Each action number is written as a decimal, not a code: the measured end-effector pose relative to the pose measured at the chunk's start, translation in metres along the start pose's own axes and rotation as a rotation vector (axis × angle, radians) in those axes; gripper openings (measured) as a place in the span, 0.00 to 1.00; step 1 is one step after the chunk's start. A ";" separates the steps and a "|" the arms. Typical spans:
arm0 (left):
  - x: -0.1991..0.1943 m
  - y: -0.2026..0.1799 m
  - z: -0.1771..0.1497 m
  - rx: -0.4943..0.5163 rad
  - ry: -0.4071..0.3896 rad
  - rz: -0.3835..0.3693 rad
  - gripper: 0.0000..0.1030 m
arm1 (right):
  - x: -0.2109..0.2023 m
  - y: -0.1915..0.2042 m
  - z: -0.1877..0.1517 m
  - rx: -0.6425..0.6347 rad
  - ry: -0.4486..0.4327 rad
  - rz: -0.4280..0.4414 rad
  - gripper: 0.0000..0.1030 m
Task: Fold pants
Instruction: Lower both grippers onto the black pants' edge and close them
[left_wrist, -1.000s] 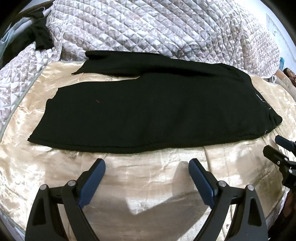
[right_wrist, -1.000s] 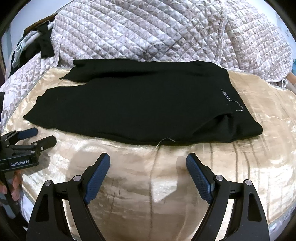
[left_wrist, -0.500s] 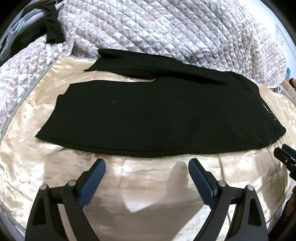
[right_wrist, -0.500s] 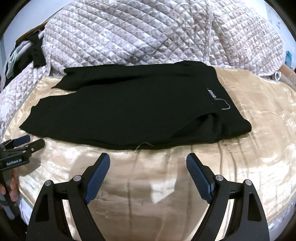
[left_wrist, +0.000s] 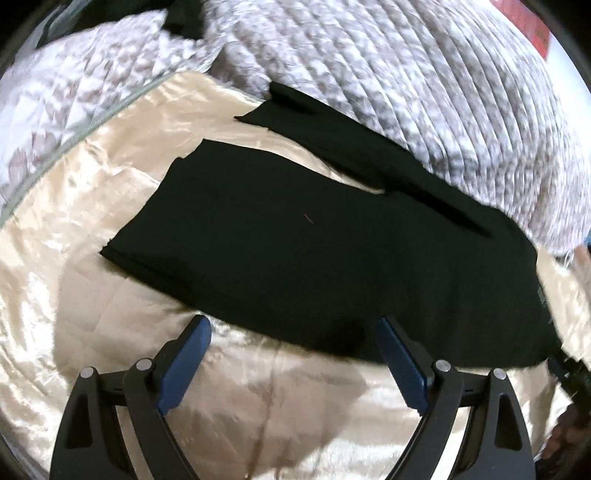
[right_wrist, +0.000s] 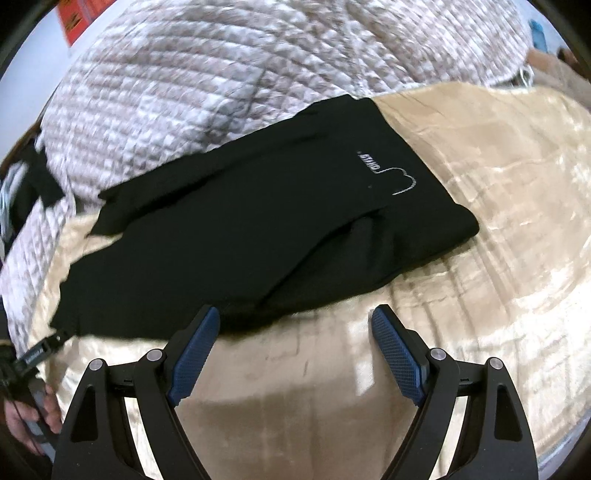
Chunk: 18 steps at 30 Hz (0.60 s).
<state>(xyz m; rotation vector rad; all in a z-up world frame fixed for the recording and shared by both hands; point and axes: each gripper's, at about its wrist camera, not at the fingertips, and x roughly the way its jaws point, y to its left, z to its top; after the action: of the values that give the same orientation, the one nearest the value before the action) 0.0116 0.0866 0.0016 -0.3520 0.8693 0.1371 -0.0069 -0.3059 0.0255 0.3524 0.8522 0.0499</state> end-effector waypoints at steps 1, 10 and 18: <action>0.001 0.002 0.002 -0.020 -0.002 -0.012 0.89 | 0.001 -0.002 0.003 0.013 -0.001 0.007 0.82; 0.017 0.016 0.024 -0.121 -0.063 -0.016 0.79 | 0.016 -0.039 0.027 0.244 -0.042 0.065 0.72; 0.024 0.029 0.035 -0.180 -0.077 0.075 0.18 | 0.026 -0.058 0.038 0.341 -0.055 0.066 0.21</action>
<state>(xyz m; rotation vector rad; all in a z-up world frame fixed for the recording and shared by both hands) 0.0450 0.1253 -0.0033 -0.4797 0.7963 0.2983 0.0325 -0.3665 0.0106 0.6986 0.7946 -0.0448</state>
